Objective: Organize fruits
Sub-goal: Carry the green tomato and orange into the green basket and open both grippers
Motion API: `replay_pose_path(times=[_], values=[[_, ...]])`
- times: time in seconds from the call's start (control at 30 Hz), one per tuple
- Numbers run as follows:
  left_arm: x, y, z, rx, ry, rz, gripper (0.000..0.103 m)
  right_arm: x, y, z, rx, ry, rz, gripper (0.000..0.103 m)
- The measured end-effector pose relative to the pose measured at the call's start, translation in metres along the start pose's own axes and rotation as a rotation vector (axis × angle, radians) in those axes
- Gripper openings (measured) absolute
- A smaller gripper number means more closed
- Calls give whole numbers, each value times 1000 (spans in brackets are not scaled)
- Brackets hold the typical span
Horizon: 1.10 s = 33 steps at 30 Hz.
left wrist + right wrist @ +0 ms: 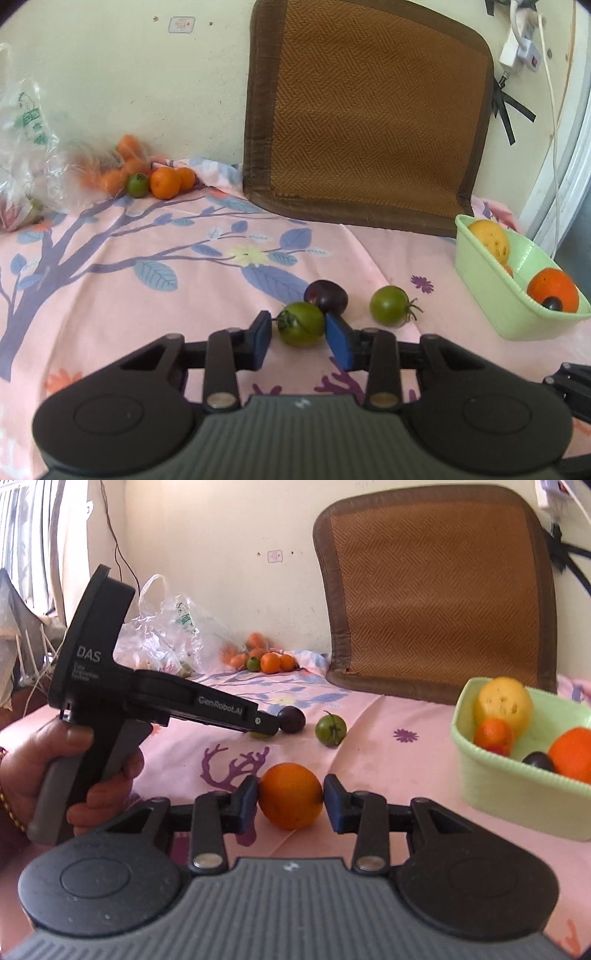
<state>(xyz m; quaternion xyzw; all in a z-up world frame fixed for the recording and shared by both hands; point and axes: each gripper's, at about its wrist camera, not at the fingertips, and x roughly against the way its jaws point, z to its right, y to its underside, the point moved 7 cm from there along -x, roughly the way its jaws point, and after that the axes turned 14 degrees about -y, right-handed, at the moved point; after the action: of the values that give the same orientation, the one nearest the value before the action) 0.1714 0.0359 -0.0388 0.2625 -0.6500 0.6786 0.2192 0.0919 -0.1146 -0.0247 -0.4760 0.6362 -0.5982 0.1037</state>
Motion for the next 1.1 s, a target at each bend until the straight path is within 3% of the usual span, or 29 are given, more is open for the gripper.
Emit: replay_pose_path(times=[0.3,0.5,0.73,0.87,1.03,1.1], values=[[41,29,-2,31,69,4,29,-1,4,-2,-4,-4,-13,42],[73,57,2,3,87,18,30,-2,11,-15,81,29,-63,42],[82,63,9,-19,103,40,30,10,17,-17,56,45,-28,41],[82,51,27,-28,165,21,30,28,16,-10,41,100,39,41],[89,0,81,-85,279,101,30,70,-1,29,34,283,172,41],[82,-19,109,-100,334,95,30,86,-11,48,34,349,209,41]])
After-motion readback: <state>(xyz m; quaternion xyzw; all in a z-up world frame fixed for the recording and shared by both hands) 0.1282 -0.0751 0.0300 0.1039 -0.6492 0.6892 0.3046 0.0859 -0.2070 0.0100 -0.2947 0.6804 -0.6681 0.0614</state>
